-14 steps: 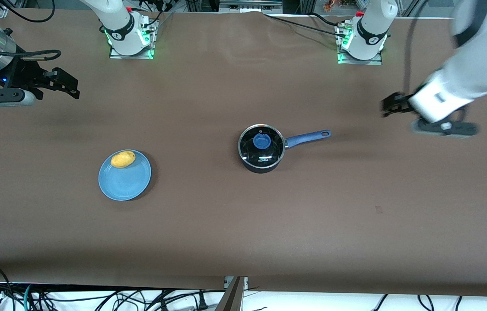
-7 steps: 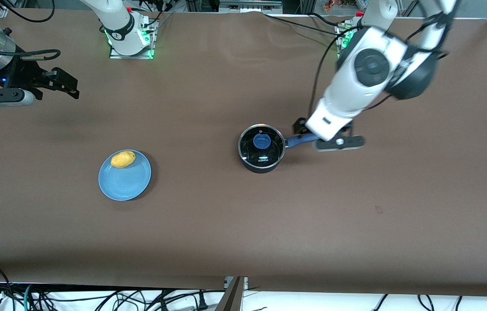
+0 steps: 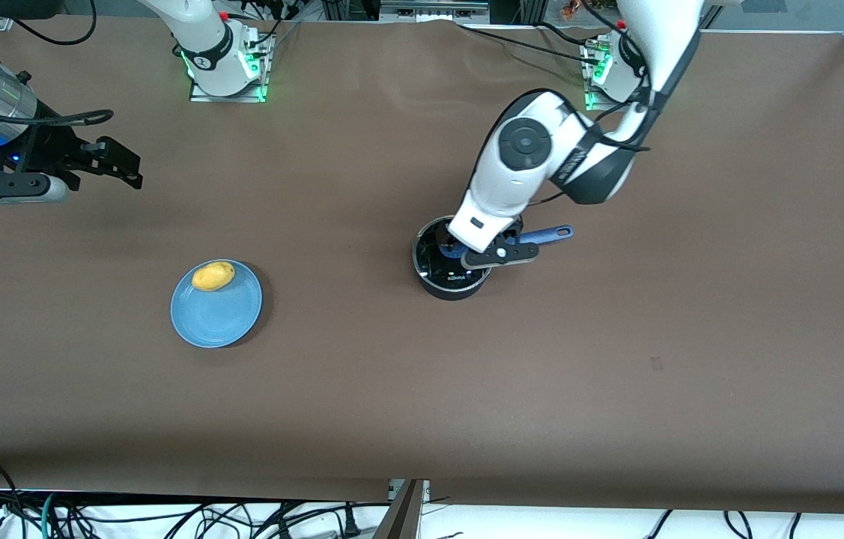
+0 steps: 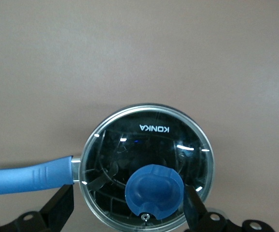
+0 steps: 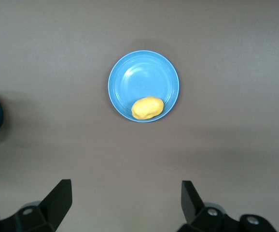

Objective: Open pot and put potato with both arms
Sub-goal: 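Close the left gripper on the blue lid knob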

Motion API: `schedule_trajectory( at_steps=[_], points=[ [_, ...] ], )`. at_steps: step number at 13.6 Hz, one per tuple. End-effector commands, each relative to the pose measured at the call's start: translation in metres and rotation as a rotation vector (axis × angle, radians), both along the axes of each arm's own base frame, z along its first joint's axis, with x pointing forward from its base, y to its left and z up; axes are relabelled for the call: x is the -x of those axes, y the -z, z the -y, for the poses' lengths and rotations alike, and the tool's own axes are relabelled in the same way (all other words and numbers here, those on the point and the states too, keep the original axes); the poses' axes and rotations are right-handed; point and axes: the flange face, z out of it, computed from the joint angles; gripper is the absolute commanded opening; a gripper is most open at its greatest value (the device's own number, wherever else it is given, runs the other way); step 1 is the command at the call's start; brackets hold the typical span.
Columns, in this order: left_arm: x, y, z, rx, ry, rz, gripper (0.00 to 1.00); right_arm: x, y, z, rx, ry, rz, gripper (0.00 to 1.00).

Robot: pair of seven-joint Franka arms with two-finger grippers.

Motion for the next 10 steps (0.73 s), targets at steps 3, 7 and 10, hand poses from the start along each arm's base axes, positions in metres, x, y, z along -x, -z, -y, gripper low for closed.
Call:
schedule_trajectory(
  at_steps=[3,7,10],
  points=[
    [0.009,0.023,0.029,-0.012,-0.038,0.029,1.0,0.004,-0.009,-0.003,-0.004,-0.045,0.007,1.0],
    [0.018,0.031,0.041,-0.013,-0.033,0.023,1.0,0.017,-0.024,0.008,0.0,-0.063,-0.001,1.0],
    [0.022,0.034,0.044,-0.039,-0.028,0.046,1.0,0.028,-0.034,0.009,-0.006,-0.066,-0.018,1.0]
  ],
)
